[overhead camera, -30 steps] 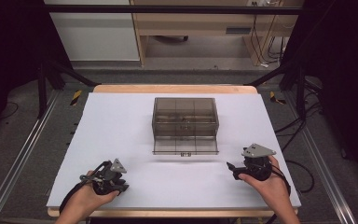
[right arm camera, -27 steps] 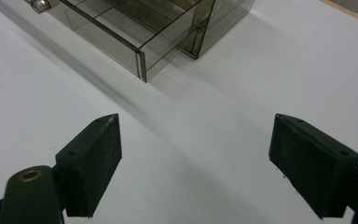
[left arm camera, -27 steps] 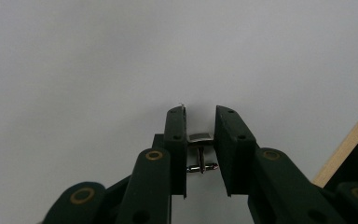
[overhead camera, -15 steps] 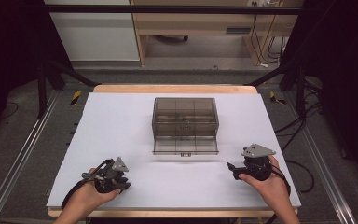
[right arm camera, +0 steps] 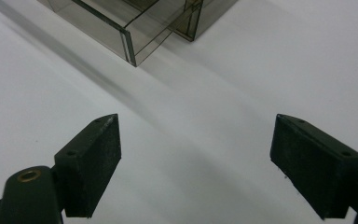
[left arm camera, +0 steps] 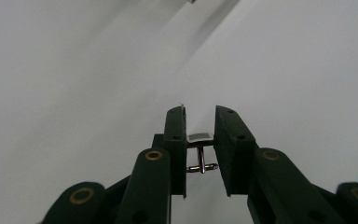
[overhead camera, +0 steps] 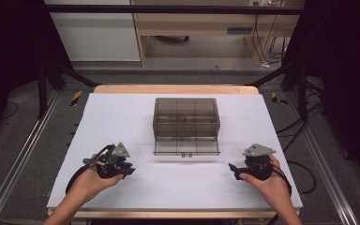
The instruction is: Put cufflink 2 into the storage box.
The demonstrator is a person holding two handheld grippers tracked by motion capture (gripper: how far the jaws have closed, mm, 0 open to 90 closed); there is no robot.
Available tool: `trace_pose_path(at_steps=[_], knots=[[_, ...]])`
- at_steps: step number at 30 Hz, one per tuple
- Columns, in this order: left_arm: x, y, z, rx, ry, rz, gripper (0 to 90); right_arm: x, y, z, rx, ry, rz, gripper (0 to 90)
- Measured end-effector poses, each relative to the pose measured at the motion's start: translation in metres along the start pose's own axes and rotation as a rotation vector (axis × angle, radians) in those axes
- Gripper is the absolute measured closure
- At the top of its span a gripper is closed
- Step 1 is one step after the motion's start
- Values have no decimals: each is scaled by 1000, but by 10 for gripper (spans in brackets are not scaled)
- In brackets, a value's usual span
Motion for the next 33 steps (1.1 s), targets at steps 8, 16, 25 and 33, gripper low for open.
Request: trace_pose_path(at_steps=[8, 16, 25, 33], knots=[[-5, -18, 13, 50, 2, -16, 747, -1, 2, 5, -14, 13, 31, 162], [-3, -36, 20, 74, 22, -39, 747, -4, 4, 6, -16, 25, 47, 162], [-11, -65, 21, 102, 12, -75, 747, -2, 2, 10, -25, 17, 42, 164], [-5, -87, 26, 124, 30, -92, 748, -5, 2, 12, -33, 14, 35, 164]])
Point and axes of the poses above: each handheld gripper's, and its own axes: x roughly forward along the jaws, y roughly out of its underside, z roughly to its left, the point moved 5 cm from there along x, roughly forward along the jaws, and after that the axes turned 9 degrees about x, right-handed, at the moved point
